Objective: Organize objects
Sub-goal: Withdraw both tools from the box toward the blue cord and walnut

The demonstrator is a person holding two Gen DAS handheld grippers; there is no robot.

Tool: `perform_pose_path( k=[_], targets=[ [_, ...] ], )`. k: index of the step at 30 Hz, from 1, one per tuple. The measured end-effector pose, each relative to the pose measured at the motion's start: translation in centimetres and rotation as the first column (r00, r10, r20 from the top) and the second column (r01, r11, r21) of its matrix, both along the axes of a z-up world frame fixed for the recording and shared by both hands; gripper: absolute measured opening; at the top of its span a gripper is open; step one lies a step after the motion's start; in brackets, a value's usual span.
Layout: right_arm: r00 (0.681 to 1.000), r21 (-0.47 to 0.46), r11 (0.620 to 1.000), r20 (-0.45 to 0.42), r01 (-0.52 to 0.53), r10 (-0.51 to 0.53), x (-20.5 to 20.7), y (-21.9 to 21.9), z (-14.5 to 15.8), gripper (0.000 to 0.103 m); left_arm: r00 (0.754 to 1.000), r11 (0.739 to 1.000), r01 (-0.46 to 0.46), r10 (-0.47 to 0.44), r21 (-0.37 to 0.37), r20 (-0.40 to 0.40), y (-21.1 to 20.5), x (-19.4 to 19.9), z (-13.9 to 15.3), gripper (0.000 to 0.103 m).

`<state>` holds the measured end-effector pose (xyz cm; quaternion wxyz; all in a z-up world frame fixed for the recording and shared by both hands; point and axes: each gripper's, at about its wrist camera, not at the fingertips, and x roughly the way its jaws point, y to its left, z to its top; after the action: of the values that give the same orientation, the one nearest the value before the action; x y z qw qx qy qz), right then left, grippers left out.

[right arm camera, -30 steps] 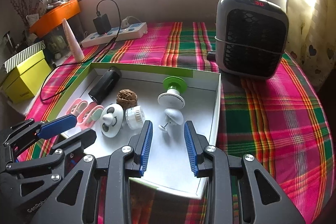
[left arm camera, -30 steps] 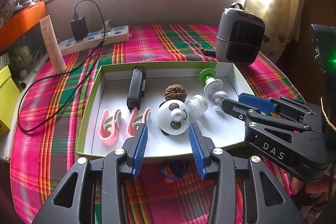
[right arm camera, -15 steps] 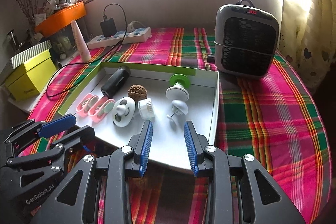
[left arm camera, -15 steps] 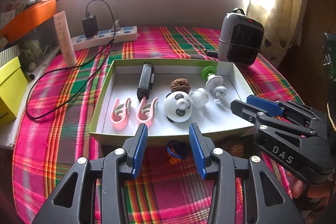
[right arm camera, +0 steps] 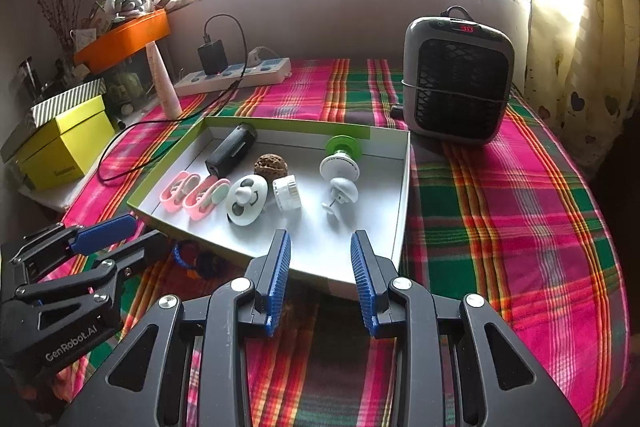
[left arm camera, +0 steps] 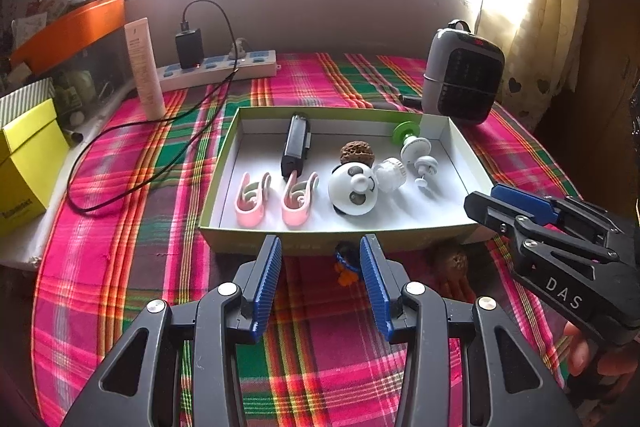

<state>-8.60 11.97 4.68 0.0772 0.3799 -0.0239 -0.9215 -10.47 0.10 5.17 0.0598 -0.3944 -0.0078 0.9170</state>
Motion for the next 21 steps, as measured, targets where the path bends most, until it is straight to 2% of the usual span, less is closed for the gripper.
perform_pose_path(
  k=[12,14,21],
  targets=[
    [1.000,-0.030,1.000,-0.008,-0.004,0.003,2.0,0.4,-0.3,0.033,1.000,0.999,-0.009,0.008,0.048,0.008,-1.7,1.7,-0.7,0.040],
    [1.000,-0.029,1.000,-0.002,-0.004,0.004,2.3,0.5,-0.5,0.033,1.000,0.998,-0.008,0.006,0.069,0.019,-2.1,1.9,-1.0,0.046],
    [1.000,-0.037,0.999,0.013,0.005,-0.005,3.0,0.9,-1.2,0.033,0.999,0.995,0.008,-0.012,0.095,0.051,-2.3,2.1,-2.3,0.047]
  ],
)
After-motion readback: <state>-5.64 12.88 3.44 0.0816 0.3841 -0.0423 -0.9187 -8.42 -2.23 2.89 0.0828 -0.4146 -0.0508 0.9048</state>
